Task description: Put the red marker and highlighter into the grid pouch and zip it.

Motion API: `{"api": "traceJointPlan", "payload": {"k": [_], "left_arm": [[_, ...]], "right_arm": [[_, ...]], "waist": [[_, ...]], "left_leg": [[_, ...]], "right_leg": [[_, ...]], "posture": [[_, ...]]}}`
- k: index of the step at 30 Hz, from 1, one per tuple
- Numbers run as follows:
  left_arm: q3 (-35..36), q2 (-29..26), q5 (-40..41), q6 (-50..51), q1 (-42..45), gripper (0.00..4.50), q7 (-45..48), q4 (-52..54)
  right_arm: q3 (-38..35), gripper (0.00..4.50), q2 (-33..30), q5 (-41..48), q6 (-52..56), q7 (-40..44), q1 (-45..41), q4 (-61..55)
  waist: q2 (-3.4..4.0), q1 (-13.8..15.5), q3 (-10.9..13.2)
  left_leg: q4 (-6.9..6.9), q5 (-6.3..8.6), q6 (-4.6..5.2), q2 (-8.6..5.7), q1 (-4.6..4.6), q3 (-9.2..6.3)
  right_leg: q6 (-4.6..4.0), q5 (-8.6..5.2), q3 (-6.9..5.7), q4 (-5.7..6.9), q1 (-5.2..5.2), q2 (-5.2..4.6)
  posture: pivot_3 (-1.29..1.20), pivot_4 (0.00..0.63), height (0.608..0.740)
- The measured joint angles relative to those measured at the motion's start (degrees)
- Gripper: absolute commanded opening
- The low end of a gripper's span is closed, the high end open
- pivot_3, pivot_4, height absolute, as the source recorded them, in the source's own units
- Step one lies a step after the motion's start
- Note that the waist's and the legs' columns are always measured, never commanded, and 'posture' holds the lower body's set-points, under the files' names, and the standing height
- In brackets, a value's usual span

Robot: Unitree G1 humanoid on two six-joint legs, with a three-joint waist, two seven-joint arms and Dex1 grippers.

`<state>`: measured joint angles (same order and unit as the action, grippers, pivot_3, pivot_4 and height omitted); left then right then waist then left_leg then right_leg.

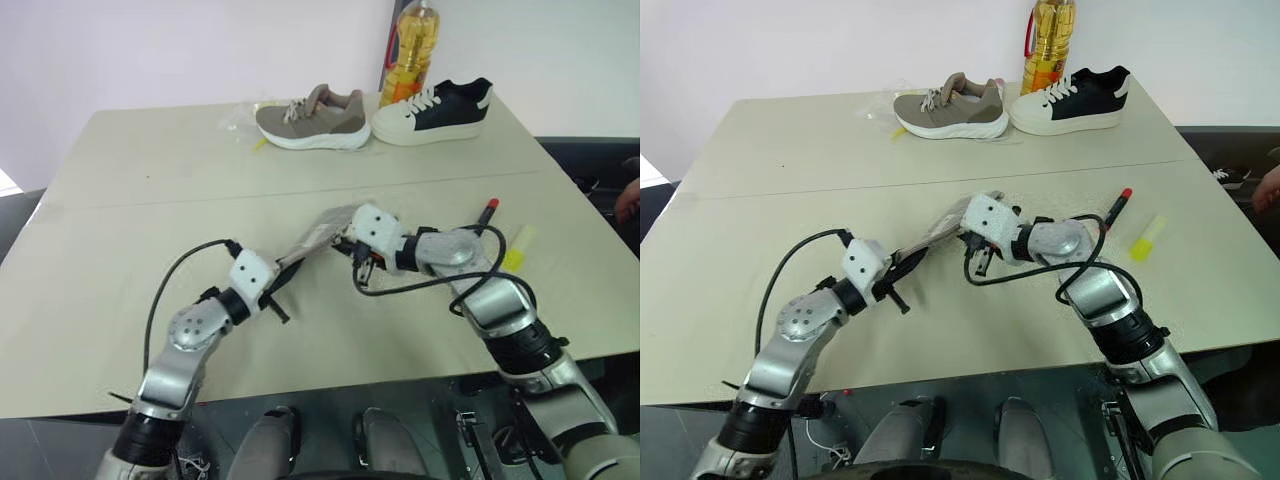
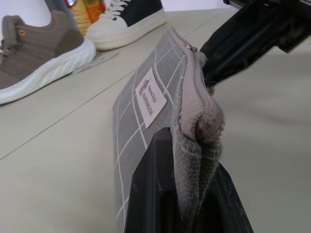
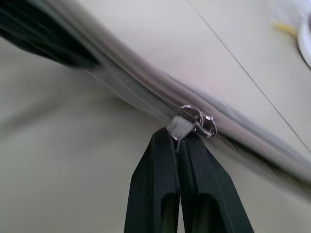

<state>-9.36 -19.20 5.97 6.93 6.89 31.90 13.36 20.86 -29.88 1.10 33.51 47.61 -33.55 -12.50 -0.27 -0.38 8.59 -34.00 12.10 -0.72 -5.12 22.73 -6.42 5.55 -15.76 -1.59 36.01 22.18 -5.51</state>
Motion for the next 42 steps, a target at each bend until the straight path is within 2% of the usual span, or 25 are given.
{"api": "traceJointPlan", "payload": {"k": [6,15,18,21,25,27,30,37,42], "left_arm": [[-3.1,5.0,-3.1,-2.3,5.3,0.0,-1.9,-7.6],[-3.4,8.2,-4.5,-5.2,7.4,0.0,-2.9,-12.5],[-3.4,8.6,-5.1,-5.6,7.4,0.0,-3.6,-12.5],[-3.2,8.5,-5.3,-6.2,7.4,0.0,-4.3,-12.5],[-2.4,7.8,-4.7,-6.6,7.0,0.0,-4.4,-11.9],[-1.6,7.0,-4.3,-6.9,6.6,0.0,-4.4,-11.6],[-1.0,6.5,-4.1,-7.2,6.2,0.0,-4.2,-10.9],[-1.0,6.2,-3.9,-7.3,6.3,0.0,-3.1,-10.4],[-1.2,6.4,-3.2,-7.2,6.4,0.0,-2.1,-10.2]], "right_arm": [[4.1,0.02,-1.7,-0.7,4.9,2.3,0.0,-9.2],[4.4,0.02,-3.2,-1.3,7.6,2.6,-0.1,-10.9],[3.0,1.0,-4.7,0.3,8.0,4.4,-0.1,-11.0],[-0.5,2.53,-8.0,3.4,9.2,7.0,0.1,-11.1],[-11.1,4.44,-15.2,7.9,13.6,8.3,2.1,-8.2],[-14.8,4.44,-17.7,7.7,15.0,6.8,2.8,-4.2],[-19.8,4.44,-17.1,6.3,16.7,-0.3,2.1,5.7],[-31.0,4.44,-7.4,3.8,20.6,-22.0,-6.0,27.9],[-35.2,4.44,-2.4,3.7,17.6,-32.1,-9.9,41.9]], "waist": [[-0.03,1.1,0.0],[-0.14,1.2,0.0],[-0.14,1.2,0.0],[-0.15,1.2,0.0],[-0.18,1.4,0.0],[-0.18,1.2,0.0],[-0.18,1.0,0.0],[-0.15,1.1,0.0],[-0.14,1.1,0.0]], "left_leg": [[-0.12,0.0,0.0,-0.02,0.03,-0.01],[-0.14,0.0,0.0,-0.03,0.1,-0.02],[-0.15,0.0,0.0,-0.03,0.11,-0.02],[-0.17,0.0,0.0,-0.04,0.13,-0.03],[-0.19,0.0,0.0,-0.04,0.18,-0.02],[-0.18,0.0,0.0,-0.03,0.18,-0.01],[-0.17,0.0,0.0,0.02,0.17,0.03],[-0.18,-0.03,-0.03,-0.01,0.24,0.03],[-0.17,-0.05,-0.03,-0.03,0.26,0.06]], "right_leg": [[0.02,0.0,-0.04,-0.01,-0.01,0.0],[0.03,0.01,-0.06,0.0,0.02,0.0],[0.03,0.01,-0.07,-0.01,0.01,0.0],[0.03,0.01,-0.08,-0.01,0.0,-0.02],[0.03,0.01,-0.1,-0.02,0.01,-0.03],[0.02,0.01,-0.1,-0.02,0.02,-0.03],[0.0,0.01,-0.08,0.01,0.07,0.0],[-0.01,0.02,-0.07,0.01,0.09,-0.01],[-0.01,0.02,-0.07,0.01,0.1,-0.01]], "posture": [[0.0,0.15,0.738],[0.0,0.15,0.738],[0.0,0.15,0.738],[0.0,0.15,0.738],[0.0,0.15,0.738],[0.0,0.15,0.738],[0.0,0.15,0.738],[0.0,0.15,0.738],[0.0,0.15,0.738]]}}
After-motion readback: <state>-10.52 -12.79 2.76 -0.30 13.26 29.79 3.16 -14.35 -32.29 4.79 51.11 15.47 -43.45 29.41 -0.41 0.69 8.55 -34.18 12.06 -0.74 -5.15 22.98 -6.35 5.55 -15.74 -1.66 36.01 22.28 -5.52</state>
